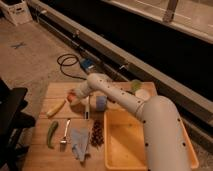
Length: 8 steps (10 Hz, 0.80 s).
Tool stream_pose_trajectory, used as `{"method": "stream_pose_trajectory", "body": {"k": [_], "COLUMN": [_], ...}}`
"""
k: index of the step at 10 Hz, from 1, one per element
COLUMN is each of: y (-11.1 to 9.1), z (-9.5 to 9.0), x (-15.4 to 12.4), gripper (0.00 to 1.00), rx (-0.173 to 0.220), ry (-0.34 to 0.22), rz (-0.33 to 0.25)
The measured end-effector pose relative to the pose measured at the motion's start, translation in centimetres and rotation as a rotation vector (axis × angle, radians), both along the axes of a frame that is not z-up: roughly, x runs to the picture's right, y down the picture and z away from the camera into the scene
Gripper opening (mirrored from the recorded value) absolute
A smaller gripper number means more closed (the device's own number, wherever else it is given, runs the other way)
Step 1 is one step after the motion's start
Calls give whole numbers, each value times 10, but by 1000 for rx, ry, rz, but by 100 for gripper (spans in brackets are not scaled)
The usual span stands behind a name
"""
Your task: Place apple in table surface
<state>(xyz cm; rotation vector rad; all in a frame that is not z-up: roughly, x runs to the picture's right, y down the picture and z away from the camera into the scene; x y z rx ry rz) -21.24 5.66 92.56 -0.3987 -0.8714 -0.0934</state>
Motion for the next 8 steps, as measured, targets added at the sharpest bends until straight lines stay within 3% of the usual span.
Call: {"method": "stream_pose_trajectory", "body": {"k": [1, 8], "y": [0, 1], "z": [0, 5], "x": [0, 1], "gripper": [64, 64], "rx": [-6, -12], "ry": [1, 7], "rz": [-3, -17]}}
